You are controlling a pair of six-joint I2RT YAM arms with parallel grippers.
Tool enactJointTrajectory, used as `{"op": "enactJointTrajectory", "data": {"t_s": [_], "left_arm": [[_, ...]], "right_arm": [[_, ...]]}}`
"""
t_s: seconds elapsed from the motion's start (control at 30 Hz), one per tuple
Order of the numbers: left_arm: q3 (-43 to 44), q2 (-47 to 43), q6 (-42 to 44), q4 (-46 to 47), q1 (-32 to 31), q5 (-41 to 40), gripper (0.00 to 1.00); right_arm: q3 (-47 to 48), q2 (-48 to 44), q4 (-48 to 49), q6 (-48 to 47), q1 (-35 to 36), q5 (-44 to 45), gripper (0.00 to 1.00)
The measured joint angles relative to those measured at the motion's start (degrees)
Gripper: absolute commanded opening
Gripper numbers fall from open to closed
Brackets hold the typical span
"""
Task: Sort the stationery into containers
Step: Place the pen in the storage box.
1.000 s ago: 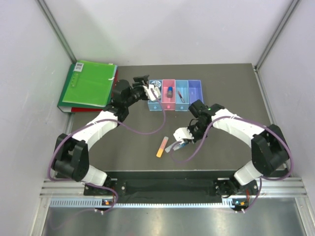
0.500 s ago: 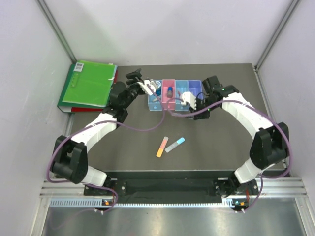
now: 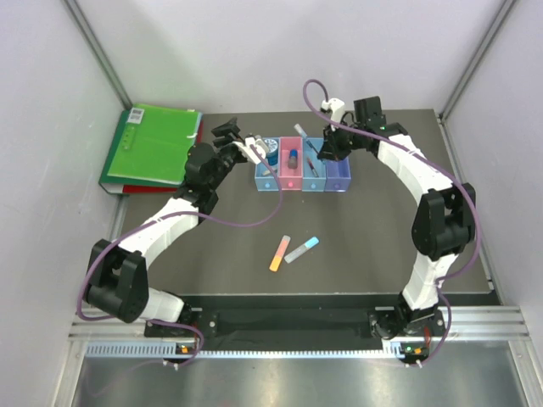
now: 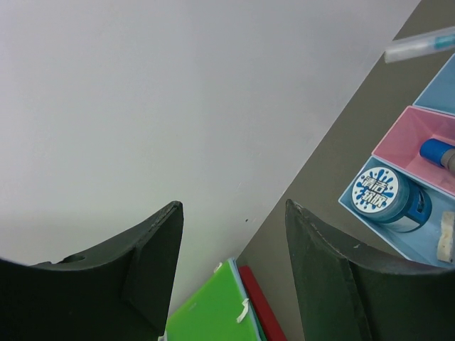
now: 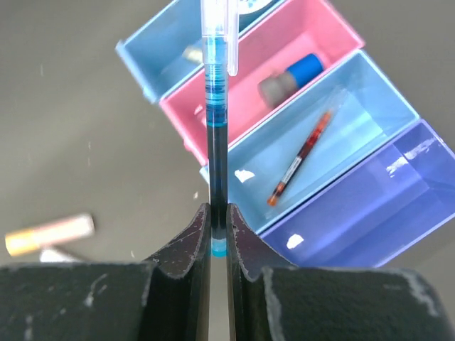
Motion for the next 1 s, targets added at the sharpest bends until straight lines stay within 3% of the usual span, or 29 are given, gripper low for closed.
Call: {"op": "enactJointTrajectory", "data": {"t_s": [0.2, 0.43, 0.67, 1.0], "left_arm": [[0.0, 0.0, 0.3, 0.0, 0.0, -0.6, 0.64], [0.0, 0.0, 0.4, -0.3, 0.0, -1.0, 0.64], [0.0, 0.0, 0.6, -1.4, 0.0, -1.0, 0.64], [0.0, 0.0, 0.9, -1.9, 0.0, -1.0, 0.64]], "right_arm": [[-0.7, 2.2, 9.4, 14.0, -0.5, 1.3, 0.00], [-6.6, 3.5, 17.8, 23.8, -0.6, 2.0, 0.00], [-12.0, 5.4, 20.2, 27.5, -1.0, 3.9, 0.00], [-12.2, 6.9, 22.8, 28.5, -2.1, 6.9, 0.00]]}}
